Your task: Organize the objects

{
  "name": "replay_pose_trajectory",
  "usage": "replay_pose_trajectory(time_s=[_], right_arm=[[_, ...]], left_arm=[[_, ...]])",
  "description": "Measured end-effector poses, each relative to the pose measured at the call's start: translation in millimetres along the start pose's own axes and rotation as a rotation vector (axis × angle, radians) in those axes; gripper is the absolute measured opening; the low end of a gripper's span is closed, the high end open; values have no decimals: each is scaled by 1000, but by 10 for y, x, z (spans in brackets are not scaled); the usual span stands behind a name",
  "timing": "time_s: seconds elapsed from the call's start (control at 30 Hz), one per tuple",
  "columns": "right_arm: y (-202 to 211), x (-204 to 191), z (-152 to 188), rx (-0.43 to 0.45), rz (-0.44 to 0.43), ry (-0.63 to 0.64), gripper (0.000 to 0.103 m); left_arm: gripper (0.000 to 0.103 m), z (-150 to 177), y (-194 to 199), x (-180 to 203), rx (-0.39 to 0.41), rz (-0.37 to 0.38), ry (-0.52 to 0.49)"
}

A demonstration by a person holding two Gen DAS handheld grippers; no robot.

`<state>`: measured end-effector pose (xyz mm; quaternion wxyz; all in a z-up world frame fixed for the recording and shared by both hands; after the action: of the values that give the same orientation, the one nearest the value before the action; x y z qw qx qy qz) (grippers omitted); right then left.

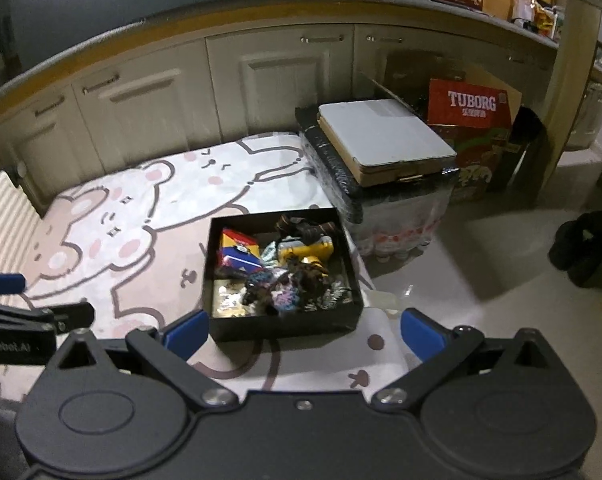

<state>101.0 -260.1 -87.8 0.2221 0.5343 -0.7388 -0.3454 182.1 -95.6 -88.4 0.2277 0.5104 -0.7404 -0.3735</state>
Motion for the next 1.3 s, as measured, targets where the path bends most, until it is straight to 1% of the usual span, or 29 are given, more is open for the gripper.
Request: replay_pose_trajectory(time_s=[0.13,0.33,0.5,0.63,0.9,1.3], right_arm=[[-77,-76,80,-39,1,20,103],[-107,-124,94,-43,13,25,103],[-105,-75,98,-43,9,-16,103],[-91,-74,100,-38,23,-20,103],[-82,-61,95,-34,36,-21,103],[-72,-68,102,-29,45,-19,103]], left_arm=[[101,13,-11,-29,-6,-20,6],[103,27,-17,-110,-21,0,43],[103,44,-3,-85,-23,-27,19],[103,52,-8,-89,-30,-34,13],[103,66,-26,-99,-49,-31,10],[103,80,-15,-81,-55,-25,6]])
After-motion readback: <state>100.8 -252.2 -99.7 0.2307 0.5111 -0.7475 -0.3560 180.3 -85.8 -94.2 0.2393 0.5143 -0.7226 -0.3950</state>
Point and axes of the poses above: each gripper's, at about its wrist camera, not at the fingertips, and y roughly against the way its jaws point, x to its right, z to its underside, the point moved 5 cm from there along -y, roughly the way its jaws point, and after that the axes turned 2 degrees about -z, right-handed, at the moved point
